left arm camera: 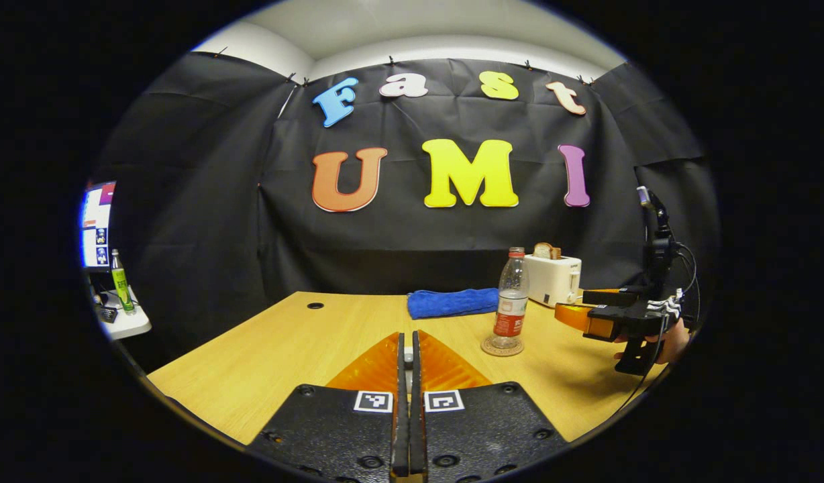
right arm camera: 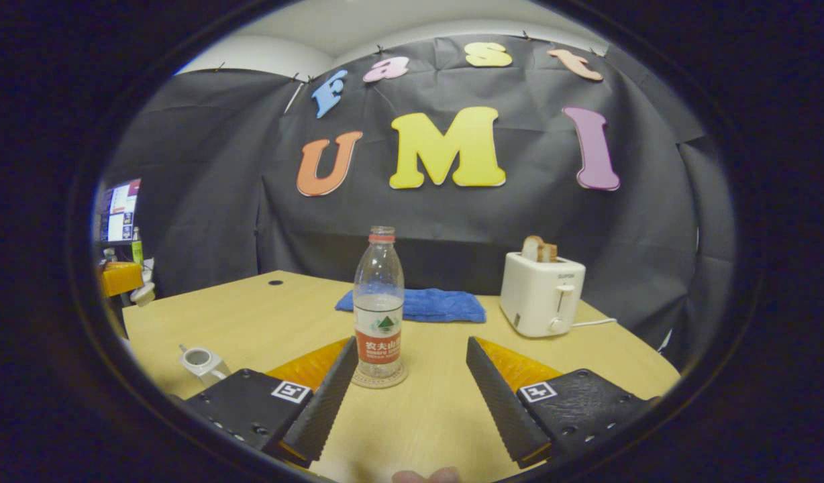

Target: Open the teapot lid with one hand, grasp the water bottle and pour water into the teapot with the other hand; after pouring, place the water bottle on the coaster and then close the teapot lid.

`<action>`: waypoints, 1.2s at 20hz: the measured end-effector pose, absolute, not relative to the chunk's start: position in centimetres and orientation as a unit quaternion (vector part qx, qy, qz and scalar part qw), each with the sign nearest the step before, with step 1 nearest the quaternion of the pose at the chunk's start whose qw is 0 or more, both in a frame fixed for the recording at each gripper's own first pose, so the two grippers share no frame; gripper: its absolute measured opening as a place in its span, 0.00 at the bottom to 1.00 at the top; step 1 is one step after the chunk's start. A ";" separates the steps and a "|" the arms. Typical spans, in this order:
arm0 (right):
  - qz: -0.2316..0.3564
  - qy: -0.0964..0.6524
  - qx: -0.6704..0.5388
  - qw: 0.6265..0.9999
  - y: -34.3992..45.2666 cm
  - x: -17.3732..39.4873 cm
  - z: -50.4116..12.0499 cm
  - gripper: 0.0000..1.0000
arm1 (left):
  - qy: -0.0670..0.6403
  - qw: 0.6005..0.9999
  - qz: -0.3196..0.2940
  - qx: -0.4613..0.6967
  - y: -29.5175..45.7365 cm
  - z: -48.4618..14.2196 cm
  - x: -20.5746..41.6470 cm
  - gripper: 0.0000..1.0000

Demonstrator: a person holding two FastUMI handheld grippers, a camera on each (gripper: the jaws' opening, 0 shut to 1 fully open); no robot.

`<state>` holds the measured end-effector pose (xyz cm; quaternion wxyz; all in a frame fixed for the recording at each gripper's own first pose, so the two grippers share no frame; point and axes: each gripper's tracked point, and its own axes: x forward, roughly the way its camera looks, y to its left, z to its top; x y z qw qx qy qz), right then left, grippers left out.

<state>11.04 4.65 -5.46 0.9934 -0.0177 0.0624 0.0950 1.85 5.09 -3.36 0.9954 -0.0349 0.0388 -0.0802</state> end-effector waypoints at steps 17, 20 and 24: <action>0.018 0.015 -0.032 0.999 -3.7 5.5 -4.1 0.94 | 0.102 0.990 -0.071 -0.059 1.9 -10.5 4.5 0.04; 0.017 0.018 -0.028 0.999 -3.8 5.5 -4.4 0.94 | 0.104 0.990 -0.070 -0.058 1.8 -10.8 4.5 0.03; 0.020 0.013 -0.028 0.999 -3.7 5.3 -4.1 0.94 | 0.108 0.991 -0.062 -0.056 1.9 -10.7 4.4 0.05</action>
